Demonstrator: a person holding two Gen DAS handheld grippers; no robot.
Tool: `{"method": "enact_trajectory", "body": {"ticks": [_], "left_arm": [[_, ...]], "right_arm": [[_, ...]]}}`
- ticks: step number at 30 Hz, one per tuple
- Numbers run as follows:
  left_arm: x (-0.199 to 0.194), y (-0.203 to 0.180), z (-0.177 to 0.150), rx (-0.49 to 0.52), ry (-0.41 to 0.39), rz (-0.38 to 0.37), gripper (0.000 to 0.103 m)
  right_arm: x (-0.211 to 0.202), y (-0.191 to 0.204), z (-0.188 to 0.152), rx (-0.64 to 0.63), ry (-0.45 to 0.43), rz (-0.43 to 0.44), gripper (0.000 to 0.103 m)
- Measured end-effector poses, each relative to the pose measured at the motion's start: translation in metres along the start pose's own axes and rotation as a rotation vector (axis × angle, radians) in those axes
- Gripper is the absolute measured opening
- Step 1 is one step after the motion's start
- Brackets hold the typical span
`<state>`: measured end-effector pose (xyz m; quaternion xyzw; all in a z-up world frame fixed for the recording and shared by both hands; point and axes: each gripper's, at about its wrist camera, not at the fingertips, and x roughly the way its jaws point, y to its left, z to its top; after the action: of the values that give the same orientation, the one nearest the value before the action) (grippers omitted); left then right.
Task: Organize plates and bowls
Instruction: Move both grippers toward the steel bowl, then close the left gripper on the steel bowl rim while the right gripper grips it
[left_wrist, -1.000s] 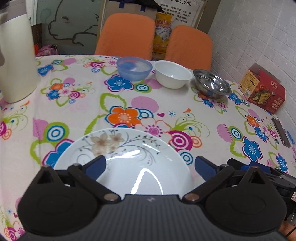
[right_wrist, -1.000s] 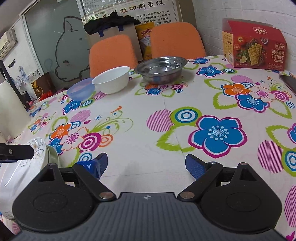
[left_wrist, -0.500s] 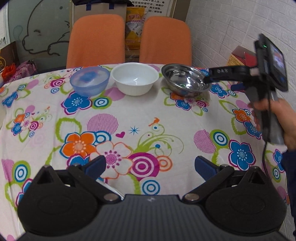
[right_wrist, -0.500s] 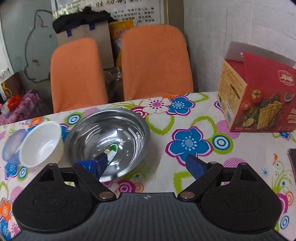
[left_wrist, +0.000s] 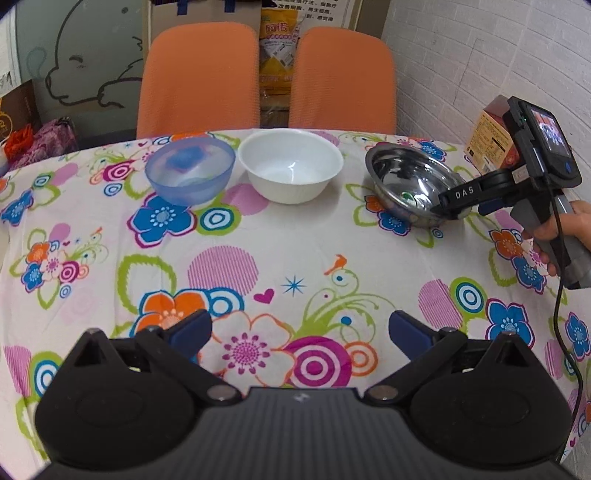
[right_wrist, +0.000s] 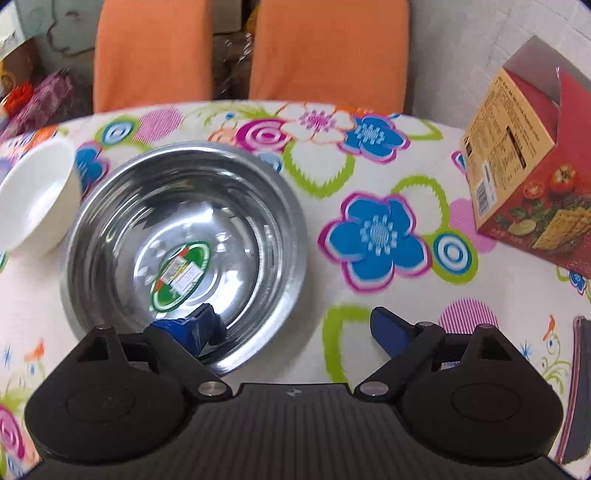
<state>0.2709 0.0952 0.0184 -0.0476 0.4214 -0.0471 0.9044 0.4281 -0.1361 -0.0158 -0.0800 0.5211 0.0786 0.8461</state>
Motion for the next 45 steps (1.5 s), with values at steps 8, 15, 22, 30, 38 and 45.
{"method": "enact_trajectory", "body": {"ticks": [8, 15, 22, 30, 38, 45], "left_arm": [[0.041, -0.041, 0.050, 0.012, -0.011, -0.092, 0.101], [0.118, -0.057, 0.094, -0.211, 0.060, -0.072, 0.101], [0.153, -0.070, 0.102, -0.255, 0.101, 0.031, 0.100], [0.162, -0.084, 0.103, -0.197, 0.083, 0.078, 0.098], [0.166, -0.091, 0.104, -0.163, 0.077, 0.093, 0.098], [0.166, -0.100, 0.102, -0.081, 0.063, 0.149, 0.069]], "right_arm": [[-0.027, -0.020, -0.026, 0.118, -0.208, 0.044, 0.078], [-0.001, -0.017, -0.026, 0.106, -0.233, 0.046, 0.078], [0.009, -0.011, -0.023, 0.044, -0.259, 0.060, 0.079], [0.010, -0.015, -0.036, 0.000, -0.344, 0.090, 0.081], [0.010, -0.009, -0.035, -0.034, -0.347, 0.135, 0.081], [0.007, -0.002, -0.035, -0.071, -0.357, 0.191, 0.069]]}}
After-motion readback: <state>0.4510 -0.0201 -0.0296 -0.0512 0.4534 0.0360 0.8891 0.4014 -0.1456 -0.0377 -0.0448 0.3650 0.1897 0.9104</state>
